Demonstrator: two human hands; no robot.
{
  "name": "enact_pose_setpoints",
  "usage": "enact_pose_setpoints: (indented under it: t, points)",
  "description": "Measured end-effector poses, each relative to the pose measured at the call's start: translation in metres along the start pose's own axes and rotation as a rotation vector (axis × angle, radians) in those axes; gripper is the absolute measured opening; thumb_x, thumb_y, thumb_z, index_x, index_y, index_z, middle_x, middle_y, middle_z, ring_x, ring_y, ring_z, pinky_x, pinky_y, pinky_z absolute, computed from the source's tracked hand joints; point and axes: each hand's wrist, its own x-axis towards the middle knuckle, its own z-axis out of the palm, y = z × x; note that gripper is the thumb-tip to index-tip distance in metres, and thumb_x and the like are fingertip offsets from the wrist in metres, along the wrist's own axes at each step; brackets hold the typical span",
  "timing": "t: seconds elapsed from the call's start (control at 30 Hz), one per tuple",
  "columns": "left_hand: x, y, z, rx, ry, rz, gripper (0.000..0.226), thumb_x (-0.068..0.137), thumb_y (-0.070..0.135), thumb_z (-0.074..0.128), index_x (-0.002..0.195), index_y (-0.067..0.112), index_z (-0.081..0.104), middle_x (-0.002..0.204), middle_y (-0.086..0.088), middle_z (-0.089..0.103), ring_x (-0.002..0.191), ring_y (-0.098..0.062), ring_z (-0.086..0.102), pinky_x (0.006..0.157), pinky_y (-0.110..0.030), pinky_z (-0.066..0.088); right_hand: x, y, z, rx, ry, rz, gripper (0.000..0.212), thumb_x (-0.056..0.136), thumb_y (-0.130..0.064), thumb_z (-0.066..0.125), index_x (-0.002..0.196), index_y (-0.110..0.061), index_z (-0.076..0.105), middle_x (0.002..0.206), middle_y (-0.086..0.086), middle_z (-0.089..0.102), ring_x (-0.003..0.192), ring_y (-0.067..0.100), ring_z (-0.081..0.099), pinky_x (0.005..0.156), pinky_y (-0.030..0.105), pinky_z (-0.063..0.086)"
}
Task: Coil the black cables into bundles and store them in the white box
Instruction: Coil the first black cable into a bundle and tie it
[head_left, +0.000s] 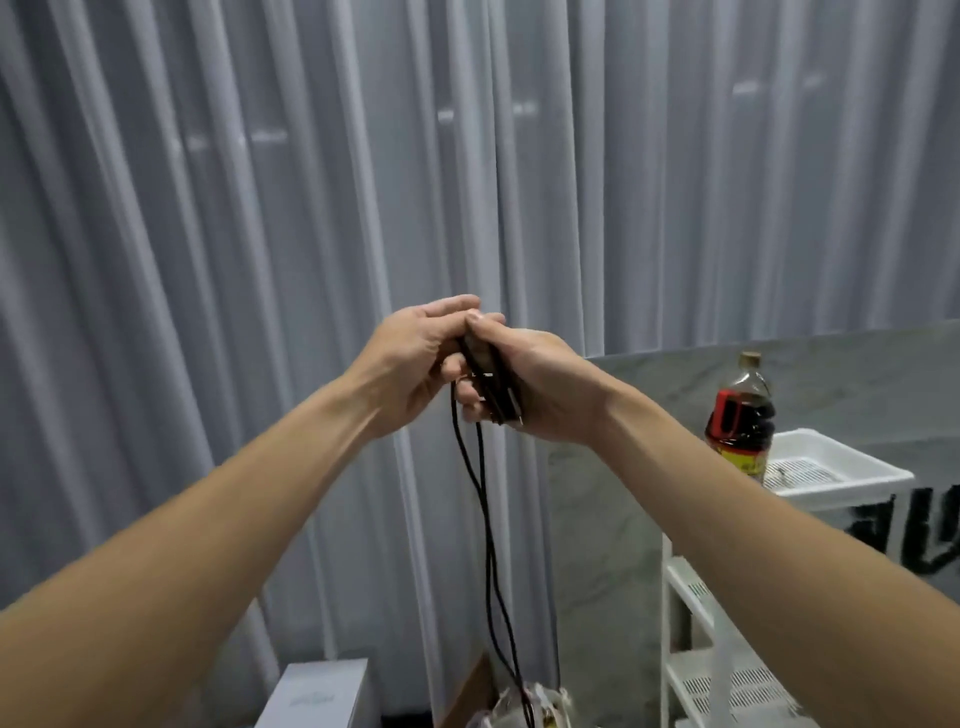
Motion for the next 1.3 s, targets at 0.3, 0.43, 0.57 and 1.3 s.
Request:
enact_pose_setpoints:
  t: [0.3,0.43,0.57,1.3]
  points:
    - [-0.011,0.025,0.002,0.205,-0.035,0.059,0.041,0.1,-0.002,0.044,0.142,0.003,0.043,0.127,-0.01,0.064,0.037,-0.01,0.042,0.048,-0.021,0.047,-0.008,-0.021,0.016,-0.099,-0.013,0.006,0.041,0.108,-0.04,0.038,0.09,-0.007,0.056,0.069,0.004,0.057,0.041,0.009,0.039,0.036,0.019,0.03]
    - [-0.029,0.021,-0.002,0.147,-0.131,0.065,0.018,0.098,-0.002,0.047,0.11,0.005,0.059,0.114,-0.013,0.066,0.047,-0.012,0.053,0.055,-0.021,0.052,-0.026,-0.018,0.031,-0.149,0.051,0.031,0.05,0.107,-0.043,0.038,0.072,-0.014,0.06,0.059,0.0,0.048,0.04,0.008,0.029,0.036,0.017,0.023]
    - [-0.056,0.001,-0.009,0.126,-0.258,0.07,0.01,0.098,0.003,0.049,0.102,0.006,0.058,0.1,-0.017,0.05,0.06,-0.015,0.056,0.066,-0.02,0.053,-0.052,0.0,0.047,-0.15,0.16,0.067,0.049,0.106,-0.048,0.039,0.068,-0.019,0.052,0.055,-0.003,0.04,0.04,0.007,0.025,0.033,0.017,0.019]
    - [-0.208,-0.23,-0.054,0.113,-0.209,-0.227,0.02,0.096,0.009,0.059,0.113,0.018,0.065,0.111,-0.018,0.07,0.093,-0.03,0.059,0.075,-0.024,0.057,-0.188,0.253,0.071,-0.073,0.375,0.205,0.041,0.107,-0.04,0.042,0.096,-0.004,0.058,0.065,0.008,0.057,0.042,0.01,0.045,0.035,0.019,0.035]
